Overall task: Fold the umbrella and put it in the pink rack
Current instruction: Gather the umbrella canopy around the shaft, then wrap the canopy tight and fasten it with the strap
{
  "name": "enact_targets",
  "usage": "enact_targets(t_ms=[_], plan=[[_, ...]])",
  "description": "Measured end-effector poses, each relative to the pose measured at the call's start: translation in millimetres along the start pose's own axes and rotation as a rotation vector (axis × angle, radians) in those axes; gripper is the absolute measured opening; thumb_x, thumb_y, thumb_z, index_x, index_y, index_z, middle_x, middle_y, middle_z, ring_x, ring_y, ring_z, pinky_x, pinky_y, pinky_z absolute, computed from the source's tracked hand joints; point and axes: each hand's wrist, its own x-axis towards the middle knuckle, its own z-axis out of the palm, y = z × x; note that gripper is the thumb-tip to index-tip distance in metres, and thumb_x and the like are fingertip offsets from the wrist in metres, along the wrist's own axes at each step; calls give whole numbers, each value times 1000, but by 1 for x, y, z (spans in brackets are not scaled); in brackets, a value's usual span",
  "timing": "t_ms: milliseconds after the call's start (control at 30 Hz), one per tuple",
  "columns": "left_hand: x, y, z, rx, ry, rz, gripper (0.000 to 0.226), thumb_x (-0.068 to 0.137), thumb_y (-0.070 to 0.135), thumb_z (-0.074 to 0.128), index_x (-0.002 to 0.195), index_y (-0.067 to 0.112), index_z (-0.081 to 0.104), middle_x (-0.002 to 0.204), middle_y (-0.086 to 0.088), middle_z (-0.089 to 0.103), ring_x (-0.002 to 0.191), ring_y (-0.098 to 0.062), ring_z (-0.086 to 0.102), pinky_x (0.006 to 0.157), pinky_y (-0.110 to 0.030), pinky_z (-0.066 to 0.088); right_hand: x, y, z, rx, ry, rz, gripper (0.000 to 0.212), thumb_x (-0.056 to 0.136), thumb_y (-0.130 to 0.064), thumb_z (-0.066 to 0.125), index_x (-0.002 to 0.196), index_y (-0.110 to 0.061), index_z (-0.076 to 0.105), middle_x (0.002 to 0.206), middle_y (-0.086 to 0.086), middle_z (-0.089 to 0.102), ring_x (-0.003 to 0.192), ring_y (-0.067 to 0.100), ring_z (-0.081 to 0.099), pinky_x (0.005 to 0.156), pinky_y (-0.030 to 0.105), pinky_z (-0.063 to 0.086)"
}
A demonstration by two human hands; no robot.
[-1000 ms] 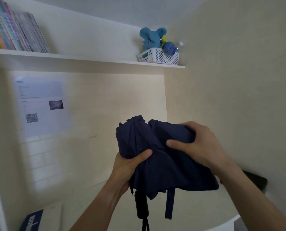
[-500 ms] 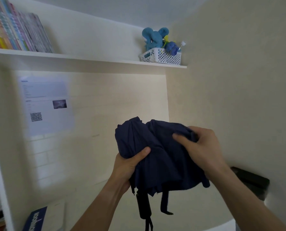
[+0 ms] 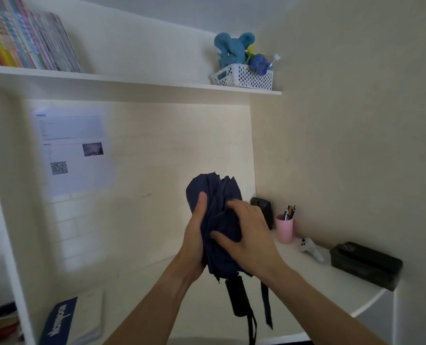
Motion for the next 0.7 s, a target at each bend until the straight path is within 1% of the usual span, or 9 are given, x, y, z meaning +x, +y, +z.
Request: enact_targets(t_ms=[100,167,267,367,433,467,500,567,700], plan=[[1,-5,-3,119,33,-15,51,83,46,76,126,18,74,112,-3,84,102,-16,80,79,-27,63,-4,1,2,34,-128,-46,72,81,-35,82,146,-30,53,153,-15,48,137,10,39,115,24,34],[3,-3,-9,92,53,-50,40,92,36,75,126,14,76,116,-8,83,106,-23,80,85,-35,63,-3,6,-12,330,-200,44,58,85,-20,82,135,-38,61,140,-23,59,130,9,53,108,24,43],[3,4,-19,-30,114,-79,38,97,39,72,124,11,74,117,-10,82,107,-29,79,92,-44,61,1,26,-40,701,44,258,32,96,1,67,118,-21,74,118,-8,77,114,18,71,95,35,55],[3,10,-30,-113,100,-38,32,102,38,64,118,13,74,105,-6,85,89,-24,83,86,-43,60,-7,39,-55,670,31,380,20,97,-17,69,117,-17,74,118,-2,78,117,21,70,109,46,53],[4,11,-32,-128,101,-10,32,103,38,61,117,12,74,103,-7,85,85,-24,83,84,-43,60,-19,32,-51,642,-174,444,42,83,-38,78,120,-22,70,117,-3,78,110,11,73,106,43,55],[5,11,-32,-130,102,-2,34,103,38,60,119,11,74,107,-9,85,86,-25,83,85,-43,60,-26,24,-48,617,-238,481,57,72,-47,81,122,-24,65,119,-6,75,102,4,74,97,35,58],[6,11,-31,-134,98,8,36,103,39,60,121,11,74,111,-10,84,90,-26,82,86,-44,60,-33,15,-44,586,-249,513,70,64,-52,82,124,-25,59,122,-9,69,97,0,73,86,23,57],[8,9,-31,-153,102,28,37,103,39,59,124,13,74,114,-9,83,95,-27,81,89,-45,60,-50,4,-31,518,-192,564,83,58,-58,85,125,-25,47,125,-13,55,97,0,71,70,15,52],[11,8,-38,-203,121,36,34,104,39,58,123,15,73,109,-6,84,91,-25,81,76,-39,64,-82,0,-7,588,-300,639,64,75,-22,92,115,-18,43,120,3,54,92,16,72,66,24,59]])
